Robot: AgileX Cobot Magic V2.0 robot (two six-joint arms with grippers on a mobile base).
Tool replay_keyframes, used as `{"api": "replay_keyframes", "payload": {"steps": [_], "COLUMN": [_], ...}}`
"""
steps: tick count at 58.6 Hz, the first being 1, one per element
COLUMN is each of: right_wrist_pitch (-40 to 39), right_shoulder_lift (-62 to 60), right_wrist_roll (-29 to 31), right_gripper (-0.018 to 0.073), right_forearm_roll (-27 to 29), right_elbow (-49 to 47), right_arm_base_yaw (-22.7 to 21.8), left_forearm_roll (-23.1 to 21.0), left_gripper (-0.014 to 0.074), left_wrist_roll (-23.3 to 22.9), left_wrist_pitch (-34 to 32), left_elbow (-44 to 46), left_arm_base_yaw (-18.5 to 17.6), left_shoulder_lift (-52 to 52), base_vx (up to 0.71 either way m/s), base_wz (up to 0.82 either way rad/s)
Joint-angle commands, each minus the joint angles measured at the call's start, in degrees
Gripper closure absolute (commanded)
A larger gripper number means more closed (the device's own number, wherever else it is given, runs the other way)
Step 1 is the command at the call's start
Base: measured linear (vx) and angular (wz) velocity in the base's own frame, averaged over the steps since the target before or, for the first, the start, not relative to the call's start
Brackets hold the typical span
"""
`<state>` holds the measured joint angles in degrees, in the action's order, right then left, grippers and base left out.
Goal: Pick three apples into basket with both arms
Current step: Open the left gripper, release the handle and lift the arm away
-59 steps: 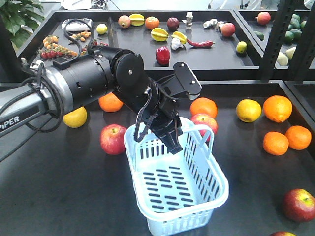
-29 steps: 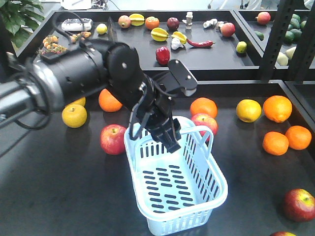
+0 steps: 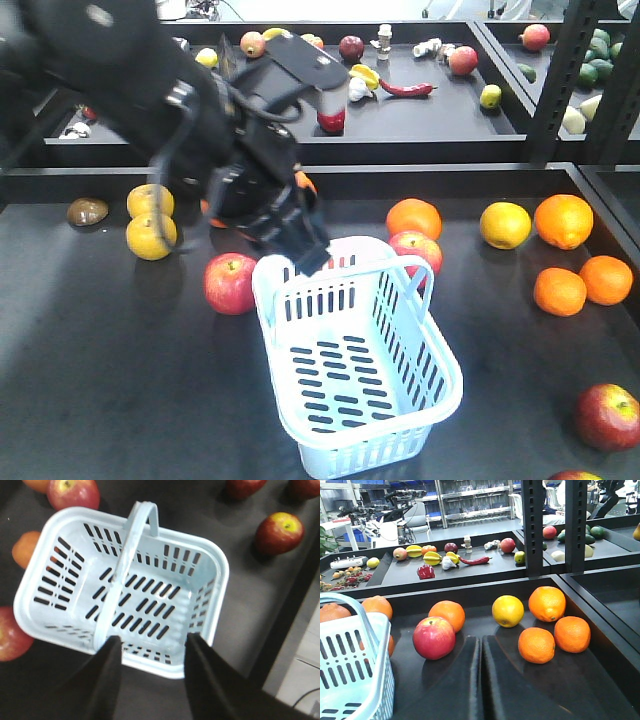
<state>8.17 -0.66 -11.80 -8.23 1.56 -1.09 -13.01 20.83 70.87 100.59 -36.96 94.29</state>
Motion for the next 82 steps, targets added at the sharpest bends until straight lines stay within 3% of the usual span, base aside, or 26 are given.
{"api": "replay_keyframes", "payload": {"steps": [1,11,19,35,47,56,66,82], "right_wrist_pitch": [-4.3,-4.3,-4.3,-4.3,-4.3,-4.3,-4.3,-4.3], "right_shoulder_lift": [-0.7,-0.7,-0.7,-0.7,-0.7,-0.7,-0.7,-0.7], "right_wrist_roll": [0.4,0.4,0.4,0.4,0.4,0.4,0.4,0.4], "right_gripper": [0.0564,0.0564,0.0564,0.0564,0.0564,0.0564,0.0564,0.0564], "right_forearm_roll": [-0.1,-0.1,-0.1,-0.1,-0.1,-0.1,-0.1,-0.1], "right_elbow": [0.8,0.8,0.8,0.8,0.8,0.8,0.8,0.8], "right_arm_base_yaw": [-0.2,-0.2,-0.2,-0.2,-0.2,-0.2,-0.2,-0.2], "left_forearm_roll": [-1.2,-2.4,-6.2,-9.5,-14.4,-15.1,-19.2,-19.2], "left_gripper": [0.0434,0.0606,0.0604,0.0604,0.0604,0.0604,0.0603,0.0603], "left_wrist_roll": [-1.4,-2.4,-2.4,-2.4,-2.3,-2.4,-2.8,-2.8], "left_wrist_pitch": [0.8,0.8,-2.6,-23.6,-40.0,-48.8,-53.6,-54.8], "left_elbow": [0.7,-5.5,-16.1,-44.9,-65.3,-77.4,-83.8,-83.7], "left_arm_base_yaw": [0.0,-0.2,-0.2,-0.2,-0.2,-0.2,-0.2,-0.2], "left_shoulder_lift": [-5.0,-9.7,-15.2,-30.1,-41.5,-46.7,-48.7,-48.6], "base_vx": [0.0,0.0,0.0,0.0,0.0,0.0,0.0,0.0], "base_wz": [0.0,0.0,0.0,0.0,0.0,0.0,0.0,0.0]}}
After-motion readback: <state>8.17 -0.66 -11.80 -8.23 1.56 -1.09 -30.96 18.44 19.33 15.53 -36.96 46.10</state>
